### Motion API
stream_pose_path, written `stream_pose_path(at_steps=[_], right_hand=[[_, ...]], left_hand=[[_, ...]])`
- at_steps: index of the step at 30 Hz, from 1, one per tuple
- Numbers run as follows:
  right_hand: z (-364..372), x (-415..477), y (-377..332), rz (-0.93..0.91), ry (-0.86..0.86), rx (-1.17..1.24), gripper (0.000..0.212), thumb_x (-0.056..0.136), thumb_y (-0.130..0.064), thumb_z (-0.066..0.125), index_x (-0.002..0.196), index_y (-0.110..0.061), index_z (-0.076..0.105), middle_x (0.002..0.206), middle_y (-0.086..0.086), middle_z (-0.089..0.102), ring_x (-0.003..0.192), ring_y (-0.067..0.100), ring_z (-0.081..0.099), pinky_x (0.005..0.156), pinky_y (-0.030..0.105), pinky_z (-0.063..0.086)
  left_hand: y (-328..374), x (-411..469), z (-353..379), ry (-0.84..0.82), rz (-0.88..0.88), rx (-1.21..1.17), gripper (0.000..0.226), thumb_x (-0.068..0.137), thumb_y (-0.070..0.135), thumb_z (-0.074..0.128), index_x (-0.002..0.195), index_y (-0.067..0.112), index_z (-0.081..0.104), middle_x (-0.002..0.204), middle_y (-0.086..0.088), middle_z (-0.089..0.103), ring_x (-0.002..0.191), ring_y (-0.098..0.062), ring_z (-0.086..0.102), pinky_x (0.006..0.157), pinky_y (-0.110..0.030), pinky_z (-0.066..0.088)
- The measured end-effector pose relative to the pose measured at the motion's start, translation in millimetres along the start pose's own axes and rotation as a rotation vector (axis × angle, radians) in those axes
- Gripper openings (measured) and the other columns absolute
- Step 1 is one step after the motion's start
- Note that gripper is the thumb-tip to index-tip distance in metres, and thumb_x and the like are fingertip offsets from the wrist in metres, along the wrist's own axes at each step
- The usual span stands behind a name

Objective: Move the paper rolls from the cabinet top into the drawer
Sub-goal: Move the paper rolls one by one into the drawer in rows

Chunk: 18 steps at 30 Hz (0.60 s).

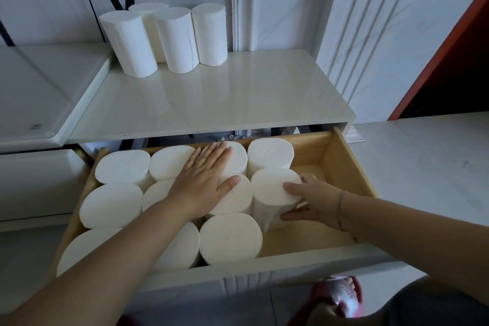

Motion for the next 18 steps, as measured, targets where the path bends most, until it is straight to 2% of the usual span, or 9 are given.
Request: stream_pose_path(at_steps=[3, 5, 7, 9, 10, 12, 14, 16, 18], right_hand=[[3.1, 0.6, 2.1, 0.016, 0.031, 0.058, 0.045, 0.090, -0.019, 0.060, 0.128, -0.013, 0.037, 0.126, 0.017, 0.042, 0.101, 0.041, 0.059, 0.061, 0.047, 0.060], [2.4, -3.4, -2.4, 0.034, -0.016, -0.028, 0.043, 0.092, -0.025, 0.057, 0.127, -0.013, 0.036, 0.120, 0.015, 0.048, 0.093, 0.037, 0.064, 0.062, 0.044, 0.060], [-2.6, -7.1, -19.1, -0.061, 0.016, -0.498, 0.035, 0.095, -0.037, 0.049, 0.119, -0.013, 0.043, 0.109, 0.011, 0.057, 0.079, 0.026, 0.068, 0.060, 0.038, 0.060], [-11.9, -6.8, -52.5, -0.348, 0.251, -0.939, 0.035, 0.092, -0.048, 0.043, 0.098, -0.015, 0.054, 0.095, 0.005, 0.061, 0.070, 0.016, 0.060, 0.059, 0.035, 0.053], [-14.6, -9.4, -72.6, -0.506, 0.390, -1.001, 0.032, 0.090, -0.050, 0.044, 0.087, -0.020, 0.053, 0.088, 0.000, 0.059, 0.068, 0.010, 0.054, 0.058, 0.030, 0.046], [-11.6, -13.7, -109.7, -0.735, 0.523, -0.882, 0.026, 0.087, -0.049, 0.050, 0.081, -0.024, 0.049, 0.078, -0.006, 0.052, 0.066, 0.005, 0.046, 0.056, 0.023, 0.035], [1.2, -4.5, -139.5, -0.877, 0.482, -0.767, 0.023, 0.087, -0.045, 0.056, 0.093, -0.024, 0.048, 0.082, -0.007, 0.049, 0.069, 0.005, 0.047, 0.058, 0.017, 0.035], [20.7, 13.0, -166.2, -0.961, 0.388, -0.711, 0.034, 0.086, -0.042, 0.059, 0.112, -0.023, 0.046, 0.100, -0.002, 0.049, 0.080, 0.007, 0.052, 0.071, 0.014, 0.041], [40.5, 36.7, -194.3, -0.969, 0.316, -0.687, 0.050, 0.086, -0.042, 0.060, 0.128, -0.022, 0.039, 0.121, 0.006, 0.045, 0.100, 0.013, 0.053, 0.088, 0.024, 0.046]], left_hand=[[0.3, 1.0, -0.9, 0.000, 0.003, 0.004, 0.079, 0.078, 0.065, -0.007, 0.146, 0.026, -0.013, 0.155, 0.008, -0.017, 0.134, -0.001, -0.026, 0.111, -0.026, -0.019], [0.0, 1.6, -1.1, 0.001, 0.002, 0.016, 0.078, 0.079, 0.065, -0.006, 0.146, 0.025, -0.013, 0.155, 0.008, -0.018, 0.134, -0.002, -0.026, 0.111, -0.027, -0.019], [-0.3, 1.3, -2.0, 0.002, -0.006, 0.007, 0.074, 0.084, 0.063, -0.002, 0.146, 0.026, -0.013, 0.155, 0.009, -0.018, 0.135, -0.002, -0.026, 0.110, -0.026, -0.020], [-1.2, 0.9, -4.8, 0.004, -0.001, -0.027, 0.073, 0.084, 0.064, 0.000, 0.146, 0.027, -0.013, 0.154, 0.010, -0.019, 0.136, -0.002, -0.027, 0.110, -0.025, -0.020], [-2.3, 1.2, -7.2, 0.016, 0.007, -0.034, 0.074, 0.083, 0.065, -0.002, 0.145, 0.028, -0.014, 0.154, 0.011, -0.020, 0.136, -0.003, -0.027, 0.110, -0.026, -0.020], [-8.4, 3.5, -14.6, 0.058, 0.017, -0.029, 0.073, 0.080, 0.067, -0.007, 0.142, 0.030, -0.019, 0.152, 0.012, -0.023, 0.136, -0.002, -0.028, 0.111, -0.027, -0.019], [-18.6, 9.4, -23.3, 0.096, 0.007, -0.034, 0.071, 0.079, 0.068, -0.008, 0.138, 0.032, -0.023, 0.150, 0.013, -0.025, 0.135, -0.002, -0.029, 0.112, -0.027, -0.017], [-31.0, 18.1, -31.5, 0.109, -0.014, -0.026, 0.069, 0.080, 0.068, -0.008, 0.137, 0.033, -0.024, 0.150, 0.012, -0.025, 0.137, -0.004, -0.027, 0.114, -0.029, -0.015], [-43.2, 29.3, -39.1, 0.116, -0.033, -0.001, 0.072, 0.079, 0.068, -0.007, 0.139, 0.030, -0.020, 0.153, 0.010, -0.020, 0.140, -0.007, -0.022, 0.115, -0.032, -0.013]])
Point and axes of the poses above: each hand's wrist, its own x-axis towards the middle knuckle, its own z-axis out of the palm, y = z × x, the point moved 4 cm from there along x, towards the middle knuckle
